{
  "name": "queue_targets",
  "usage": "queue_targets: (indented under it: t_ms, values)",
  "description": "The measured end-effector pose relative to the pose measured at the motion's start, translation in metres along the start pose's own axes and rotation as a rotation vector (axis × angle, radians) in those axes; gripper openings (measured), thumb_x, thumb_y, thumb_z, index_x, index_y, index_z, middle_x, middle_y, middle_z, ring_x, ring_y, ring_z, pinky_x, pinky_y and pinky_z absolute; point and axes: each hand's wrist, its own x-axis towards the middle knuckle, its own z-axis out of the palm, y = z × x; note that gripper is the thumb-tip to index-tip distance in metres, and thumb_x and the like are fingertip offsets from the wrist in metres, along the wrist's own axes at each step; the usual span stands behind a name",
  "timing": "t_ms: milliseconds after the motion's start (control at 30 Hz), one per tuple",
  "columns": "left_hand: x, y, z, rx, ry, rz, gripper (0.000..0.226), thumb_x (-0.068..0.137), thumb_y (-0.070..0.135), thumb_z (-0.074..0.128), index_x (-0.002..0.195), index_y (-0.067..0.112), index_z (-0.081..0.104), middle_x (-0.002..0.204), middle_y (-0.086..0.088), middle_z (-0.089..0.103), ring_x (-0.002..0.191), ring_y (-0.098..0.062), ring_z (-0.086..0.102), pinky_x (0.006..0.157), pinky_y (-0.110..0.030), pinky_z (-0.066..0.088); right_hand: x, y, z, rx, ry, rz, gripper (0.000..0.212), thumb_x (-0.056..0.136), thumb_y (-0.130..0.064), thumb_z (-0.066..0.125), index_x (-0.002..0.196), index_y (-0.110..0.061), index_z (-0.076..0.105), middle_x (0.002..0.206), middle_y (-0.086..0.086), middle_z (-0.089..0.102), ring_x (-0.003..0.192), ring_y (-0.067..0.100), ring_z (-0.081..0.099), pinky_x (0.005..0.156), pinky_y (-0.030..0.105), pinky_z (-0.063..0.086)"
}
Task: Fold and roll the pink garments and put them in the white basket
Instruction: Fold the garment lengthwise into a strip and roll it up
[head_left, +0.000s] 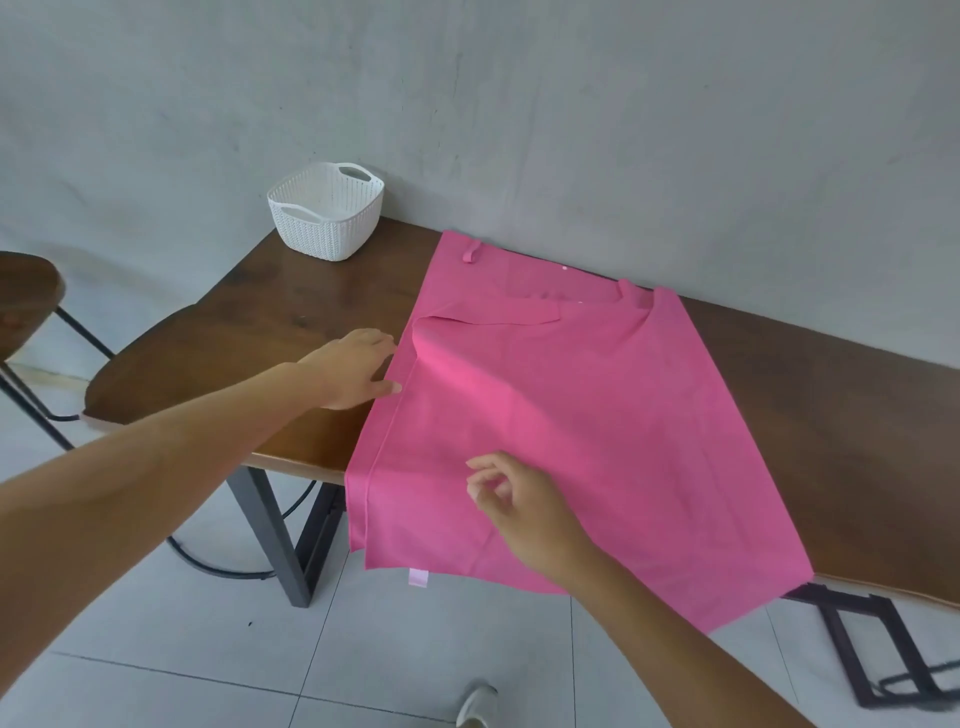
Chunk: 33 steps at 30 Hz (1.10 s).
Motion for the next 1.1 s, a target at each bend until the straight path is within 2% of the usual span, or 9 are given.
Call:
queue_targets:
  t_ms: [167,300,433,633,867,1000,1100]
  values:
    - [0.019,0.016,0.009,-0.132,0.097,0.016,0.061,0.097,0.047,0.061,0.148,0.015,0.047,0.152,-0.005,0.043,0.141,-0.025,0.038,0.117,-0.043,0.035,0.017,0.023,-0.044,-0.156,0.036,-0.038,0.025,0.1,-0.031,0.057,0.125,-0.028,0.063,0.109,-0.019,0.068,0.096,0.0,0.063,0.09,0.027,0.05]
    - [0.049,0.036,0.01,-0.175,0.216,0.046,0.042,0.099,0.039,0.059,0.136,0.02,0.058,0.138,0.001,0.055,0.13,-0.022,0.049,0.111,-0.04,0.041,0.044,0.05,-0.077,-0.31,0.096,-0.052,0.027,0.099,-0.034,0.057,0.125,-0.029,0.061,0.111,-0.016,0.067,0.101,0.005,0.062,0.093,0.033,0.05]
    - [0.091,0.061,0.005,-0.16,0.227,0.069,0.037,0.099,0.04,0.058,0.129,0.018,0.063,0.127,0.0,0.059,0.124,-0.024,0.053,0.108,-0.04,0.042,0.073,0.074,-0.111,-0.411,0.15,-0.041,0.03,0.101,-0.037,0.054,0.129,-0.028,0.059,0.118,-0.015,0.064,0.113,0.009,0.058,0.096,0.032,0.049]
    - [0.167,0.105,0.009,-0.144,0.139,0.053,0.044,0.099,0.041,0.06,0.137,0.02,0.059,0.141,-0.001,0.051,0.133,-0.023,0.046,0.115,-0.039,0.035,0.111,0.113,-0.157,-0.526,0.12,-0.03,0.039,0.106,-0.041,0.043,0.141,-0.025,0.051,0.135,-0.011,0.058,0.128,0.01,0.047,0.106,0.028,0.04]
    - [0.225,0.149,0.022,-0.06,0.062,0.065,0.05,0.101,0.04,0.056,0.148,0.025,0.051,0.16,-0.002,0.031,0.146,-0.024,0.027,0.117,-0.042,0.035,0.145,0.157,-0.191,-0.435,0.144,-0.001,0.043,0.104,-0.045,0.044,0.143,-0.029,0.048,0.14,-0.013,0.053,0.13,0.008,0.045,0.107,0.027,0.041]
    - [0.242,0.152,0.036,-0.007,0.062,0.047,0.056,0.101,0.045,0.053,0.152,0.022,0.045,0.159,-0.003,0.033,0.145,-0.027,0.027,0.121,-0.04,0.026,0.161,0.17,-0.201,-0.365,0.147,0.004,0.042,0.103,-0.045,0.045,0.142,-0.029,0.05,0.138,-0.014,0.054,0.129,0.006,0.046,0.107,0.027,0.042]
    - [0.245,0.152,0.041,-0.034,0.125,0.023,0.057,0.101,0.043,0.052,0.151,0.015,0.045,0.157,-0.002,0.039,0.143,-0.025,0.033,0.121,-0.038,0.026,0.173,0.175,-0.205,-0.326,0.144,-0.007,0.04,0.103,-0.044,0.048,0.139,-0.027,0.053,0.133,-0.012,0.057,0.125,0.006,0.049,0.105,0.03,0.044]
